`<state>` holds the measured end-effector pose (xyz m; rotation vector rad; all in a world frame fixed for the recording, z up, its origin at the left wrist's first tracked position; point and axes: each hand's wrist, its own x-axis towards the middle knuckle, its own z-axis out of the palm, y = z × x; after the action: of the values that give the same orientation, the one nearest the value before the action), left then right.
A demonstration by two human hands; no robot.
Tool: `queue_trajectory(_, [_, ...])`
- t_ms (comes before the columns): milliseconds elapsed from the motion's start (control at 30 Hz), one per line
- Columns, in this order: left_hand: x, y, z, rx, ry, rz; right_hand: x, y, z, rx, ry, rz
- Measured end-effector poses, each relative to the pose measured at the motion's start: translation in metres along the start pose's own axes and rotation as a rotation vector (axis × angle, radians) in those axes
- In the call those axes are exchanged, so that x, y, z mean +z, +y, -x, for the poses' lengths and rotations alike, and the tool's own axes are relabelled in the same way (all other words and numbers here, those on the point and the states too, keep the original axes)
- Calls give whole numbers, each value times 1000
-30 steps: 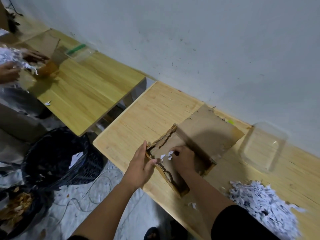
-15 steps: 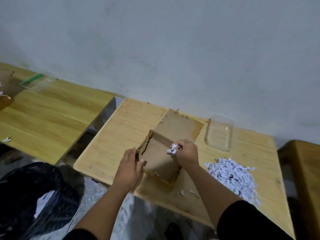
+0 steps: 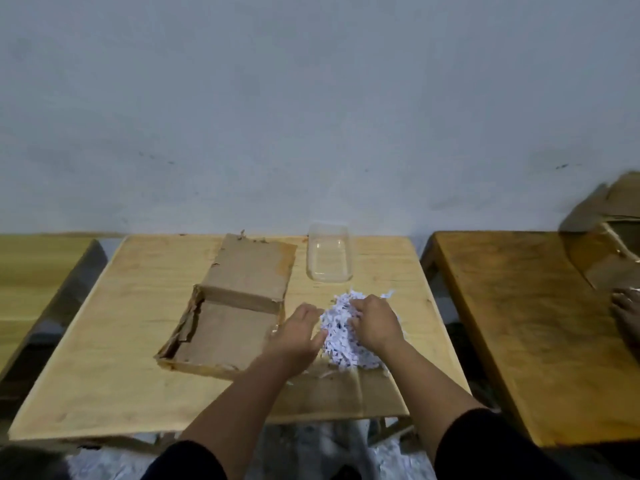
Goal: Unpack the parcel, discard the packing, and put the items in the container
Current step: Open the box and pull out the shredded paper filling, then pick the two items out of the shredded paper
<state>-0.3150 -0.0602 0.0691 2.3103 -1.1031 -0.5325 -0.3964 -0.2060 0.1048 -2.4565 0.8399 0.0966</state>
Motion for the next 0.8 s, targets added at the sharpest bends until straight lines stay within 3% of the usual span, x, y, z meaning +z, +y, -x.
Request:
queue_trajectory(233, [49,19,-35,34,-60,35,13,50,-14,-101,-68,216])
queue_trajectory(367, [59,18,-52,-35,-54,97,22,70,-28,-127,35,37])
queue_trajectory(500, [58,10,-65,-106,-14,151,14,84,-44,-112,24,-39])
queue_trajectory(700, [43,-21,-70,-178,81,-43,0,97,-61,-28,86,-81])
queue_trajectory(800, [41,-29,-67,-239,45,-126,-2,110,-65,55,62,-63])
